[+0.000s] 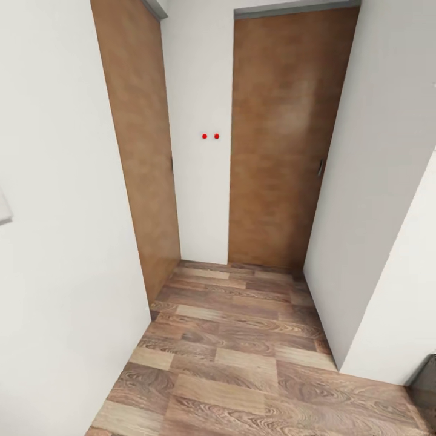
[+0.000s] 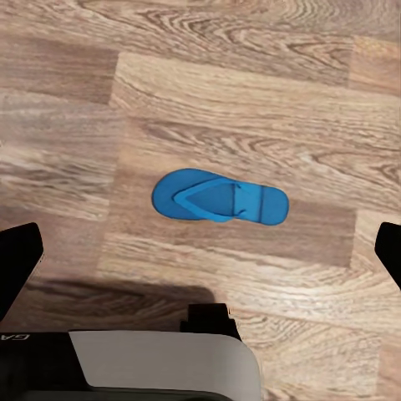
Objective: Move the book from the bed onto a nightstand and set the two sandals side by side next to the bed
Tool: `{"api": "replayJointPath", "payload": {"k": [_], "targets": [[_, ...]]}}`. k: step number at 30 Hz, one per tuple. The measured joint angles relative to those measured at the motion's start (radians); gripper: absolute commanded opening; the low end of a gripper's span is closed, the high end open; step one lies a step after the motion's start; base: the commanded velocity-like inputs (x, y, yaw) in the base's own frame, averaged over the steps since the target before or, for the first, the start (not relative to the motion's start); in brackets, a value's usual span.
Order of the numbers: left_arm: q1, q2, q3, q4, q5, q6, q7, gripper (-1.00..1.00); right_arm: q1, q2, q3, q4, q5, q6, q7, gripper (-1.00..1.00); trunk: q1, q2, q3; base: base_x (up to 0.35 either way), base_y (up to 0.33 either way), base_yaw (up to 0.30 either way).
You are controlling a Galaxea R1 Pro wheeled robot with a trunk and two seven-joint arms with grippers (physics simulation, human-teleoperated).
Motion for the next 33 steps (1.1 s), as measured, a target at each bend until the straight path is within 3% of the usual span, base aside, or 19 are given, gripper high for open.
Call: {"api": "replayJointPath", "payload": {"k": [33], "targets": [[0.000, 0.000, 0.000, 0.000, 0.000, -0.022, 0.000, 1.00, 0.000, 0.000, 0.000, 0.000, 0.000, 0.000, 0.000, 1.00, 0.000, 0.000, 0.000, 0.009, 0.012, -0.201]]}}
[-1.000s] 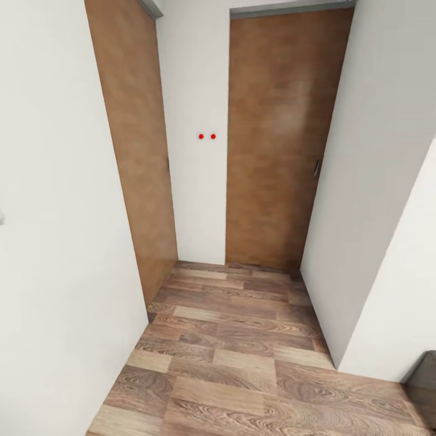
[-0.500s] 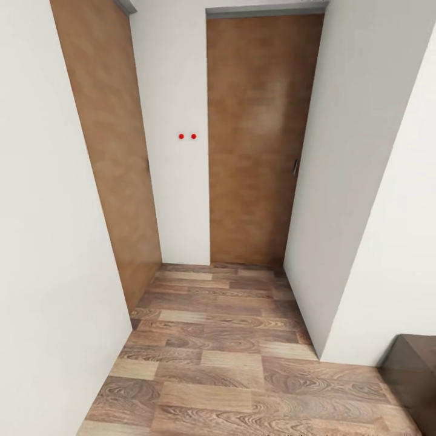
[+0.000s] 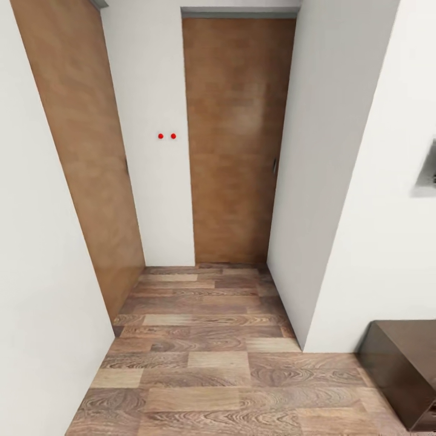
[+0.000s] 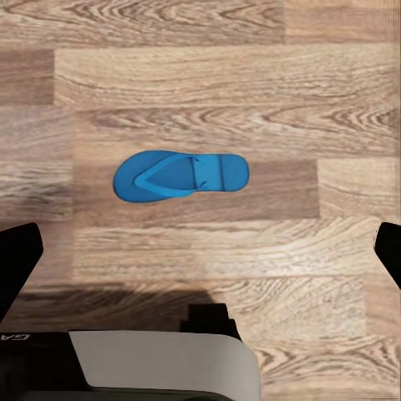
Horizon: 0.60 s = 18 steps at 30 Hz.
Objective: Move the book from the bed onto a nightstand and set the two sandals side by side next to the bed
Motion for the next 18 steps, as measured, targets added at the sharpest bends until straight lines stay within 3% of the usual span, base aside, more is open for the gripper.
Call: {"api": "replayJointPath", "payload": {"k": [18], "targets": [[0.000, 0.000, 0.000, 0.000, 0.000, 0.000, 0.000, 1.00, 0.000, 0.000, 0.000, 0.000, 0.000, 0.000, 0.000, 1.00, 0.000, 0.000, 0.000, 0.000, 0.000, -0.201]]}}
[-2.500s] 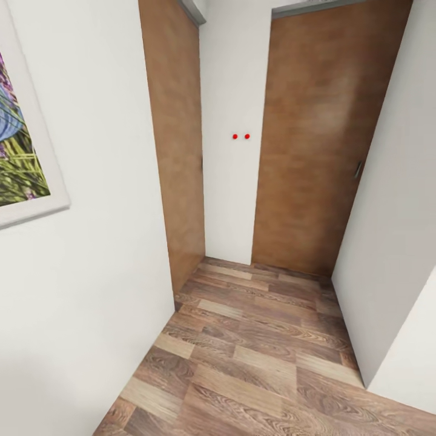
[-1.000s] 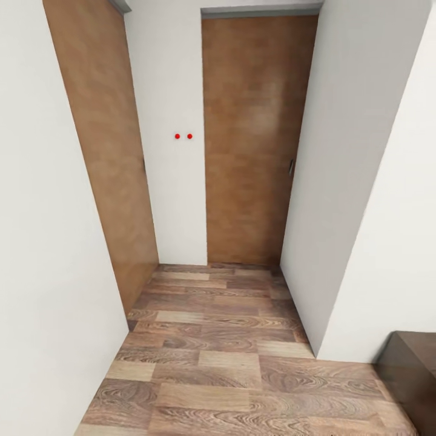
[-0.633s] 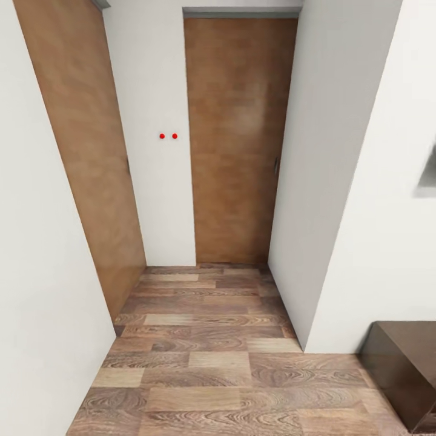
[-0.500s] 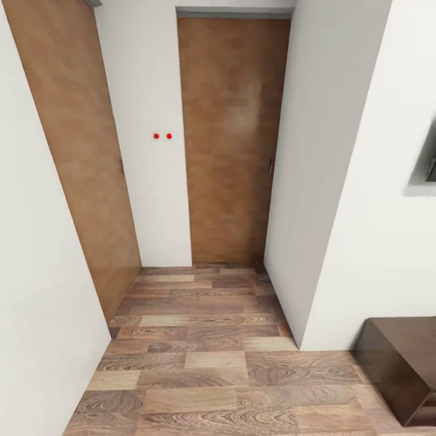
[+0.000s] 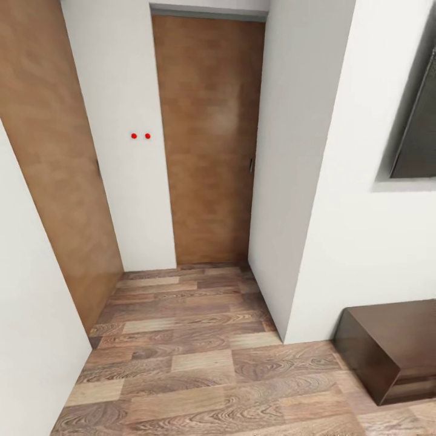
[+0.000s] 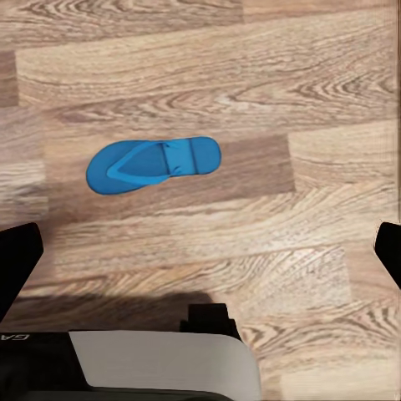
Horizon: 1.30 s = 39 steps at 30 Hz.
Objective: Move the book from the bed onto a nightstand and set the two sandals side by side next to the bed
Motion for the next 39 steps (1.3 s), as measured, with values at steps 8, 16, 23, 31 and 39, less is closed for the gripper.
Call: {"api": "replayJointPath", "payload": {"k": [8, 16, 23, 31, 39], "targets": [[0.000, 0.000, 0.000, 0.000, 0.000, 0.000, 0.000, 1.00, 0.000, 0.000, 0.000, 0.000, 0.000, 0.000, 0.000, 1.00, 0.000, 0.000, 0.000, 0.000, 0.000, -0.201], [0.000, 0.000, 0.000, 0.000, 0.000, 0.000, 0.000, 1.00, 0.000, 0.000, 0.000, 0.000, 0.000, 0.000, 0.000, 1.00, 0.000, 0.000, 0.000, 0.000, 0.000, -0.201], [0.000, 0.000, 0.000, 0.000, 0.000, 0.000, 0.000, 1.00, 0.000, 0.000, 0.000, 0.000, 0.000, 0.000, 0.000, 1.00, 0.000, 0.000, 0.000, 0.000, 0.000, -0.201], [0.000, 0.000, 0.000, 0.000, 0.000, 0.000, 0.000, 1.00, 0.000, 0.000, 0.000, 0.000, 0.000, 0.000, 0.000, 1.00, 0.000, 0.000, 0.000, 0.000, 0.000, -0.201], [0.000, 0.000, 0.000, 0.000, 0.000, 0.000, 0.000, 1.00, 0.000, 0.000, 0.000, 0.000, 0.000, 0.000, 0.000, 1.00, 0.000, 0.000, 0.000, 0.000, 0.000, -0.201]]}}
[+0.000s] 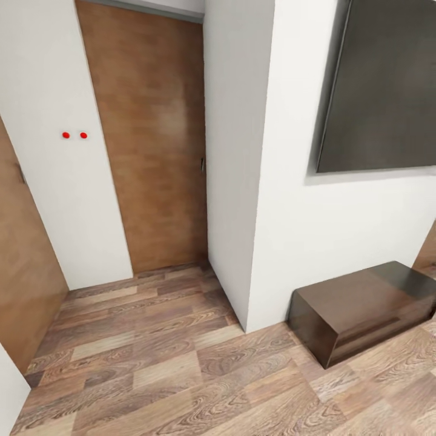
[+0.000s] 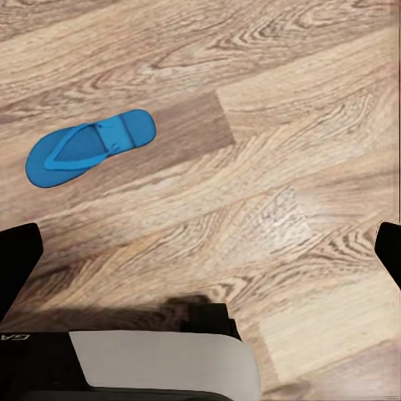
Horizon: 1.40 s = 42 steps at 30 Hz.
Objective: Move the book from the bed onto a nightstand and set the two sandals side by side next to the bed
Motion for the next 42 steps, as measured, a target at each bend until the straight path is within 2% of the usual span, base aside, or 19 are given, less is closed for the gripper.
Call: {"api": "replayJointPath", "payload": {"k": [29, 42], "targets": [[0.000, 0.000, 0.000, 0.000, 0.000, 0.000, 0.000, 1.00, 0.000, 0.000, 0.000, 0.000, 0.000, 0.000, 0.000, 1.00, 0.000, 0.000, 0.000, 0.000, 0.000, -0.198], [0.000, 0.000, 0.000, 0.000, 0.000, 0.000, 0.000, 1.00, 0.000, 0.000, 0.000, 0.000, 0.000, 0.000, 0.000, 1.00, 0.000, 0.000, 0.000, 0.000, 0.000, -0.073]]}}
